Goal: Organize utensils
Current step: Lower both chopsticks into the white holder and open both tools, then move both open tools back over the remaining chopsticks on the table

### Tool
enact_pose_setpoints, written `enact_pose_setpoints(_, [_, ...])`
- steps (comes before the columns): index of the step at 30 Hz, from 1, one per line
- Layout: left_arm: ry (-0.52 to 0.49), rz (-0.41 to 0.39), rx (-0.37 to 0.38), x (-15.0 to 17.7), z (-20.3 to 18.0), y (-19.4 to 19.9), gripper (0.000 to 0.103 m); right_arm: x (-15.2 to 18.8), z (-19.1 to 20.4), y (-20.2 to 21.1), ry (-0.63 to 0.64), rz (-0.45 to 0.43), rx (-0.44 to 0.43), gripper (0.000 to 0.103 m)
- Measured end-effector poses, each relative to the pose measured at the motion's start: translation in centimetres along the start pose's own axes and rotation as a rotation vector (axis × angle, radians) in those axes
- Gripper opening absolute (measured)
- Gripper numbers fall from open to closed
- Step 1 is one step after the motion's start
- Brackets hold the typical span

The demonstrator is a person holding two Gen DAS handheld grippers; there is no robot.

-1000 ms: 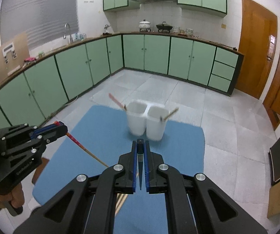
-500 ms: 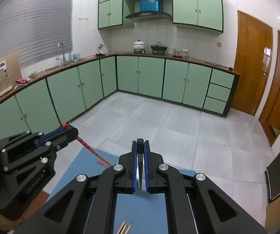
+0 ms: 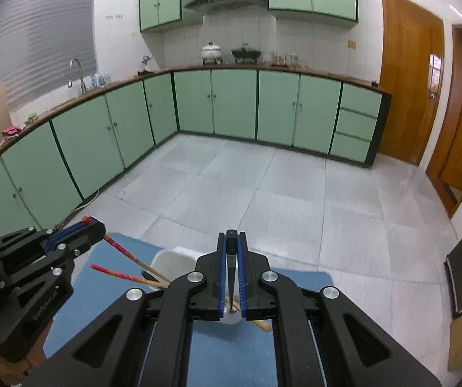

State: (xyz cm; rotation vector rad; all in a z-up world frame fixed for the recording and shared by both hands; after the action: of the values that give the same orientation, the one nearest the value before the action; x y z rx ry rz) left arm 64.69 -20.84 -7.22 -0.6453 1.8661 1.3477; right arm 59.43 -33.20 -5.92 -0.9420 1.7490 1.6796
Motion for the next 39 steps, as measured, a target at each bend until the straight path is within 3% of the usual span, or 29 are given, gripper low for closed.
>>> enact_pose_setpoints(6, [-0.003, 0.018, -0.017, 0.7, 1.2, -0.1, 0.007, 1.8, -0.3, -0.2, -0.017, 0.011, -0.010, 0.008])
enact_pose_setpoints(12, [0.011, -0.021, -0.022, 0.6, 2.7, 3.4, 0.025, 2.3, -1.1, 3.2, -0.016, -0.033, -0.005, 0.010])
enact_pose_setpoints(17, [0.004, -0.067, -0.016, 3.2, 4.0, 8.3, 0.039, 5.5, 0.0, 8.3, 0.015, -0.099, -0.012, 0.015])
enact_pose_setpoints(20, [-0.024, -0.105, -0.019, 7.3, 5.0, 11.9, 0.046, 10.1, 1.8, 11.4, 0.054, -0.132, -0.016, 0.023])
enact_pose_setpoints(23, [-0.048, -0.109, -0.013, 12.0, 5.7, 14.0, 0.047, 16.4, 4.0, 13.1, 0.082, -0.120, -0.025, 0.024])
enact_pose_setpoints(28, [-0.028, -0.079, 0.003, 22.0, 7.3, 16.6, 0.047, 29.6, 9.0, 13.5, 0.088, -0.016, -0.076, 0.025])
enact_pose_setpoints(32, [-0.006, -0.052, -0.017, 28.8, 8.4, 17.5, 0.047, 37.3, 13.1, 12.9, 0.079, 0.065, -0.118, 0.025])
enact_pose_setpoints(34, [0.025, -0.037, -0.025, 30.5, 9.0, 17.8, 0.047, 39.5, 15.1, 12.8, 0.107, 0.085, -0.128, 0.025])
enact_pose_setpoints(39, [0.061, -0.011, -0.028, 32.3, 10.3, 18.7, 0.047, 41.1, 18.6, 12.6, 0.157, 0.071, -0.130, 0.030])
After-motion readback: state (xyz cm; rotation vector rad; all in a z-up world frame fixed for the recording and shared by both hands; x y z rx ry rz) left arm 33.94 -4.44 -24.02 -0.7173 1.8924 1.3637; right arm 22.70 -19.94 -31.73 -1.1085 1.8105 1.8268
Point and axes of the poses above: each gripper's, at about its wrist camera, not at the fingertips, and y roughly against the way its jaws point, z to its left, x to its underside, the point moved 5 cm from there along -y, roughly the way its jaws point, and after that the axes turned 10 degrees about y, right-handed, at the moved point
